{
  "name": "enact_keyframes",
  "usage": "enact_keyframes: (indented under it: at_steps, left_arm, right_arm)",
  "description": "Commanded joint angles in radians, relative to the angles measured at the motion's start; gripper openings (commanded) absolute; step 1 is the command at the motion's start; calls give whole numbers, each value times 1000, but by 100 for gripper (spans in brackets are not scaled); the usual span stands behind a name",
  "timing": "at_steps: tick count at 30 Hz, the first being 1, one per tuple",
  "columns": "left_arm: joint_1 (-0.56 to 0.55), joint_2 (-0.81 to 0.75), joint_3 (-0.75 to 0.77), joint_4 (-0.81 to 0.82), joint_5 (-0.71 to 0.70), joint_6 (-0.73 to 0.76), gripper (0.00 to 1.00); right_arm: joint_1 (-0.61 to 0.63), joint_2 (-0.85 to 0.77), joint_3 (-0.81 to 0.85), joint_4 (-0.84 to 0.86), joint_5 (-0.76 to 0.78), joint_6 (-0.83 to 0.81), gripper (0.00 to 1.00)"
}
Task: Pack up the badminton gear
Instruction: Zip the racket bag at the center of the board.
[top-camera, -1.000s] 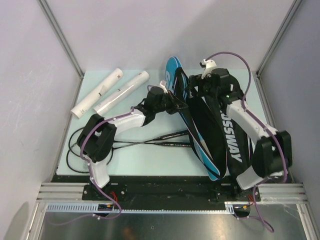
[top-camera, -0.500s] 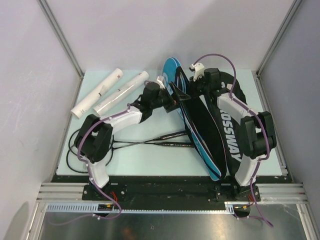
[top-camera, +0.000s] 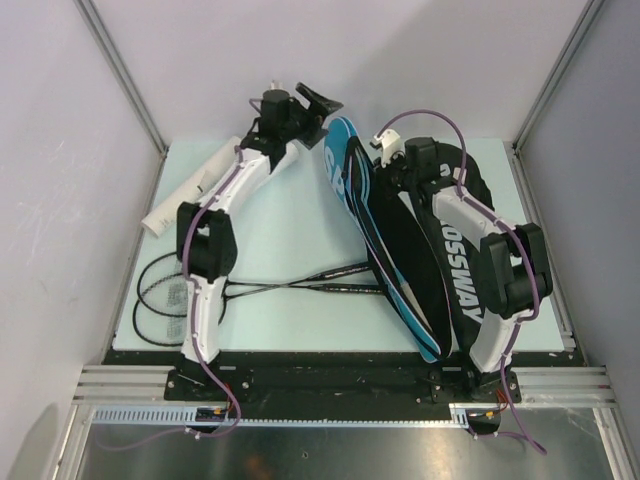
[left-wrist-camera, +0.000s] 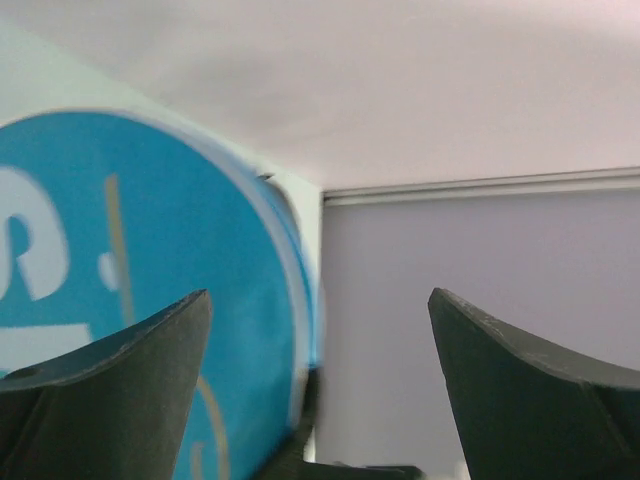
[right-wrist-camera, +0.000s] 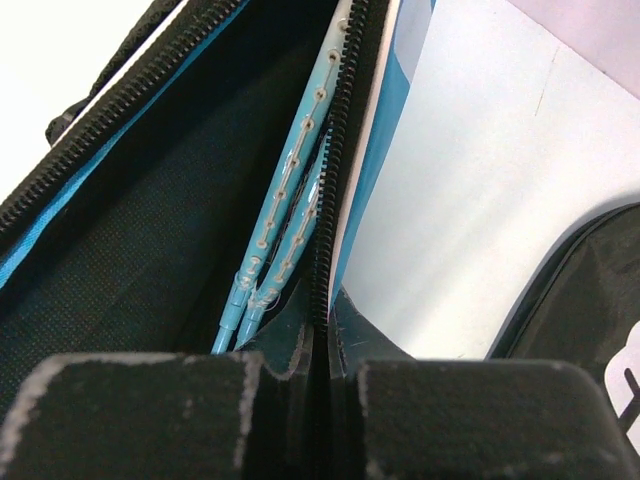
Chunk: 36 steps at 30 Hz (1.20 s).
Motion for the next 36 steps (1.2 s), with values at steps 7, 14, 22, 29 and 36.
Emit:
enact_keyframes:
  at_steps: [7,14,22,29,36]
  left_arm:
    - [-56,112,155,-233,-190,-7,96]
    - [-73,183,245,-231,-241,32,100]
    - [-70,224,296,-231,-300,56,65]
    - [-69,181,290,-233,-340,111,24]
    - [-67,125,204,-234,-333,61,5]
  right_arm:
    - [55,-64,22,-9,42,-98,0]
    - [63,-67,24,-23,62,-123,0]
    - [69,-76,24,-26,54,-92,0]
    - [92,-145,33,-81,301,288,90]
    - [29,-248,5,30,-49,894,100]
